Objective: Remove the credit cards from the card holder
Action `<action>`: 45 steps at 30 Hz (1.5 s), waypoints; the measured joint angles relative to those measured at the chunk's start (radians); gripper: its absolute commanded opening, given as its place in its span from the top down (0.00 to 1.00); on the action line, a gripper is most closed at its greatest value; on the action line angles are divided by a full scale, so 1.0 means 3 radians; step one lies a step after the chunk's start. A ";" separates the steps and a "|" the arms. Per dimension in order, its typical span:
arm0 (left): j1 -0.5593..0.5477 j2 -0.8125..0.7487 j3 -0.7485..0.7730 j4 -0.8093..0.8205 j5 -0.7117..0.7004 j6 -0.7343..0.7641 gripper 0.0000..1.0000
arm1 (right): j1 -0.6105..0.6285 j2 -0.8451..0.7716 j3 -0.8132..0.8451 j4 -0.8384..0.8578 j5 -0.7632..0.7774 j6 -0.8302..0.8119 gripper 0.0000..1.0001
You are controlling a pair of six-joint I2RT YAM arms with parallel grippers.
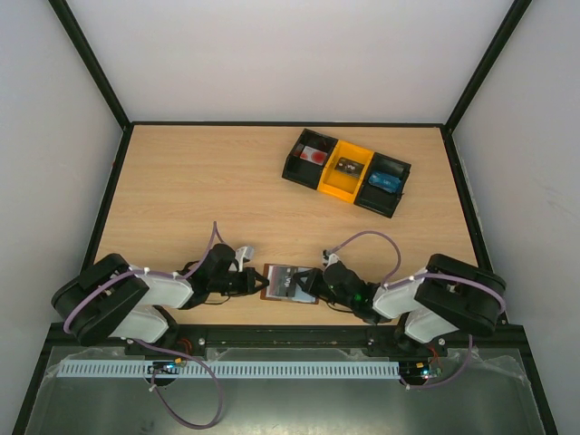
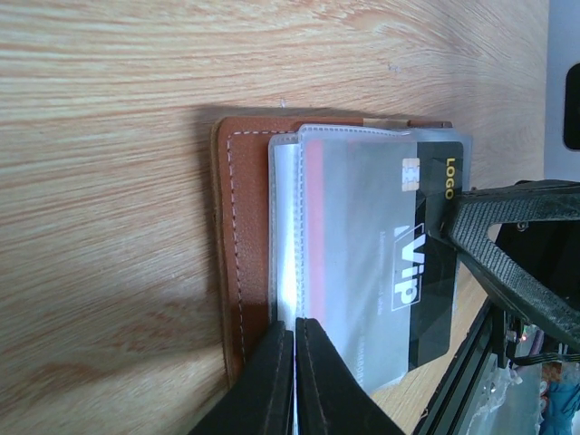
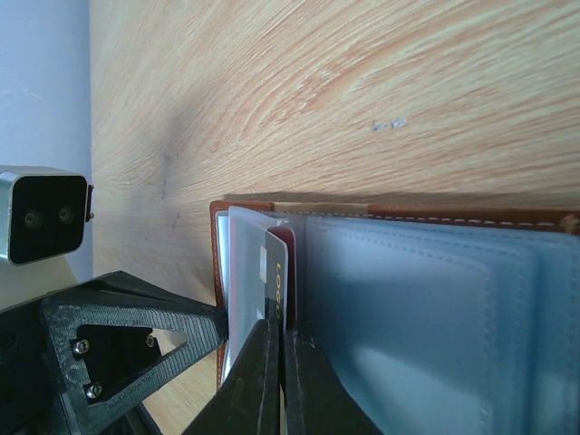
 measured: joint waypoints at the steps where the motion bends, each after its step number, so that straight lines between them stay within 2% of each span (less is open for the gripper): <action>1: 0.0000 0.0003 0.0000 0.0004 0.0000 0.0000 0.95 | 0.0000 -0.0057 -0.0003 -0.0074 0.0023 -0.0009 0.98; 10: -0.0001 0.0004 0.0000 0.0010 -0.0003 -0.0011 0.95 | 0.0000 -0.0671 -0.0019 -0.0718 0.0272 -0.0132 0.98; 15: -0.0006 0.0001 -0.0001 0.0032 0.0001 -0.0050 0.87 | 0.0000 -0.1026 -0.0019 -0.1067 0.0439 -0.0206 0.98; 18: -0.0010 -0.0009 -0.0001 0.0058 0.0008 -0.0084 0.76 | 0.0000 -0.1177 -0.0019 -0.1253 0.0518 -0.0263 0.98; 24: -0.0034 -0.0192 0.0056 -0.0109 -0.0013 -0.0072 0.43 | 0.0000 -0.1513 0.0020 -0.1605 0.0526 -0.0439 0.98; 30: -0.0033 -0.0664 0.0127 -0.0690 -0.0142 -0.0005 0.28 | 0.0000 -0.1935 0.0183 -0.1932 0.0435 -0.0703 0.98; 39: -0.0020 -0.1584 0.0468 -0.1523 -0.0220 0.0215 0.23 | 0.0000 -0.2389 0.0272 -0.2075 -0.0078 -0.1031 0.98; 42: -0.0014 -0.1835 0.0549 -0.1623 -0.0172 0.0264 0.25 | 0.0000 -0.2410 0.0284 -0.2035 -0.0326 -0.1090 0.98; 45: -0.0011 -0.1966 0.0557 -0.1638 -0.0011 0.0310 0.33 | 0.0000 -0.2375 0.0282 -0.1851 -0.0668 -0.1105 0.98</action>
